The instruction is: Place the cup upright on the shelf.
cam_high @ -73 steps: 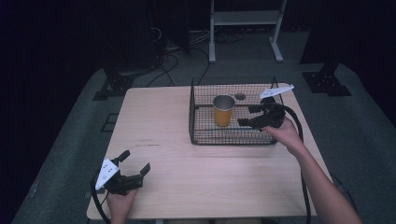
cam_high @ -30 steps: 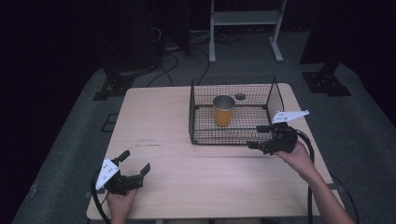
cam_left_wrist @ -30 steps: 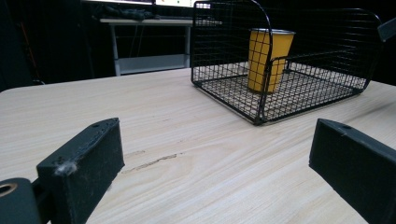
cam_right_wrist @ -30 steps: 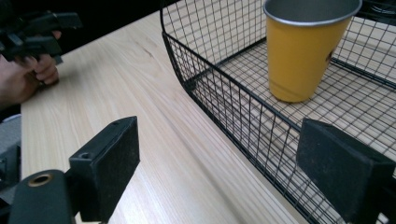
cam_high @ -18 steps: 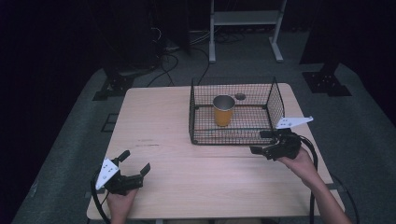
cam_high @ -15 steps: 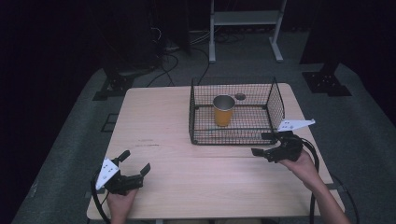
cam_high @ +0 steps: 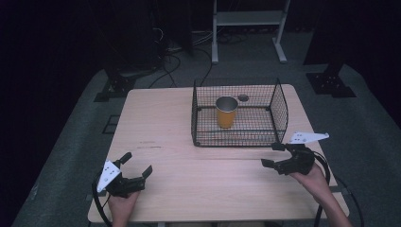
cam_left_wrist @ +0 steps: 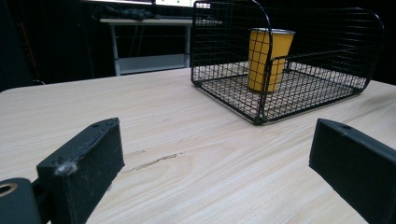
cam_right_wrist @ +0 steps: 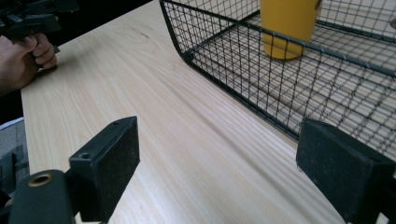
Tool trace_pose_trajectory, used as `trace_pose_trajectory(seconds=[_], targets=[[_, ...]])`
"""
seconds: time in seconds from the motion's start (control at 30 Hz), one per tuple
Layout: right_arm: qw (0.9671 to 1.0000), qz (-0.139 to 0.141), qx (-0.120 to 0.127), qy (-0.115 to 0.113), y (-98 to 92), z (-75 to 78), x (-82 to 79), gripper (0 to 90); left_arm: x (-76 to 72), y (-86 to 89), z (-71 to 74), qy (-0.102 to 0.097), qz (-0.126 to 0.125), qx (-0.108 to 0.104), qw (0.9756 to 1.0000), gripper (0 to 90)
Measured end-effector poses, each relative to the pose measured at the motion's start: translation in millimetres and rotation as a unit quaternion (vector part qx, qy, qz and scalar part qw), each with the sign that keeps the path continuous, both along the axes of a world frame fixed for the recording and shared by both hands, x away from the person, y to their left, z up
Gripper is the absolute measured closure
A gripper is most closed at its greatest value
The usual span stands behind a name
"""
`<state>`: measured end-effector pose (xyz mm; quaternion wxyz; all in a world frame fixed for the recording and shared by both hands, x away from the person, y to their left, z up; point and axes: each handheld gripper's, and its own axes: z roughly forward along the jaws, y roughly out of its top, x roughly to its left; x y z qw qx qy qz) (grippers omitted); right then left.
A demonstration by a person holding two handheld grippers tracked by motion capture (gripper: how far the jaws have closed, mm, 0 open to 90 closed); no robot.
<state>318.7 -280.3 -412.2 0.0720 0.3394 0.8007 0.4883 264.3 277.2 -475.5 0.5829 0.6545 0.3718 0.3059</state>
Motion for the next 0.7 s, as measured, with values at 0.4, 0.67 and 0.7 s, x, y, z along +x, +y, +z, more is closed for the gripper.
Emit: trace_pose_trajectory(seconds=[0.4,0.67,0.7], targets=[[0.9995,-0.031,0.005,0.006,-20.7,-17.9,-18.5,12.6,0.2,-0.3,0.0,0.000,0.002,0.000,1.0000,2.4],[0.9991,-0.040,0.006,0.012,-24.5,-31.1,-30.4,12.6,0.4,-0.2,0.0,0.001,0.003,0.000,1.0000,2.4],[0.9991,-0.041,0.008,0.011,-24.8,-32.5,-32.3,12.6,0.4,-0.2,-0.1,0.001,0.003,0.000,1.0000,2.4]])
